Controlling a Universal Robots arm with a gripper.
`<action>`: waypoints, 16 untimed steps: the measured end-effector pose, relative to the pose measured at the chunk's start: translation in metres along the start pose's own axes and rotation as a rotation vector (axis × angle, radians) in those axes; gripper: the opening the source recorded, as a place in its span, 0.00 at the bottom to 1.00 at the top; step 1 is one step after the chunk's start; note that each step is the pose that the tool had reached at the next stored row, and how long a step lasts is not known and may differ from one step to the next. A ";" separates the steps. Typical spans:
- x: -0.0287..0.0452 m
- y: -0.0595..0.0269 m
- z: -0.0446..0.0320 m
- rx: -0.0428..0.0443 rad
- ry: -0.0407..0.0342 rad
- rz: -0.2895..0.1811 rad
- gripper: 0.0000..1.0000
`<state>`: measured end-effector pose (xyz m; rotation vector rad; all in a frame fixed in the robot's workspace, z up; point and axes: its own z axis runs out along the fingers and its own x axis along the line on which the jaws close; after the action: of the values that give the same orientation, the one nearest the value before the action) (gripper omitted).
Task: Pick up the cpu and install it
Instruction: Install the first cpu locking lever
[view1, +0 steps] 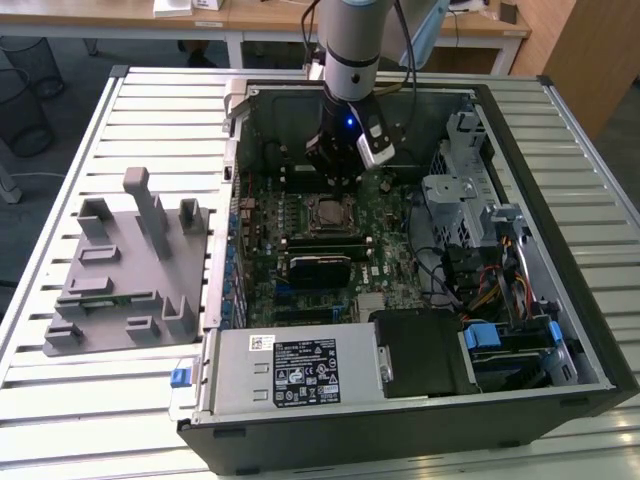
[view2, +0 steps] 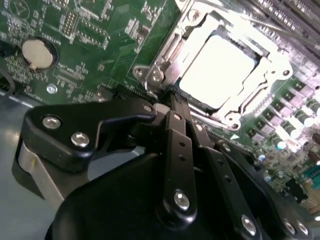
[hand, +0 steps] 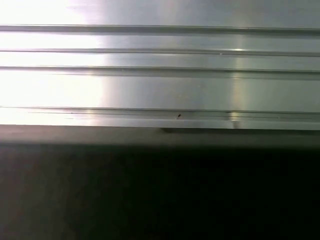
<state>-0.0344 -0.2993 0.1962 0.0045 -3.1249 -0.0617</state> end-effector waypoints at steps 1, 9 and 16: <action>-0.0002 0.0004 -0.0002 -0.0017 -0.0004 0.000 0.11; -0.0007 -0.0011 -0.0080 -0.0032 -0.0006 0.000 0.11; -0.0027 -0.0035 -0.0080 -0.0033 -0.0006 0.000 0.11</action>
<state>-0.0316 -0.3031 0.2041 0.0045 -3.1254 -0.0669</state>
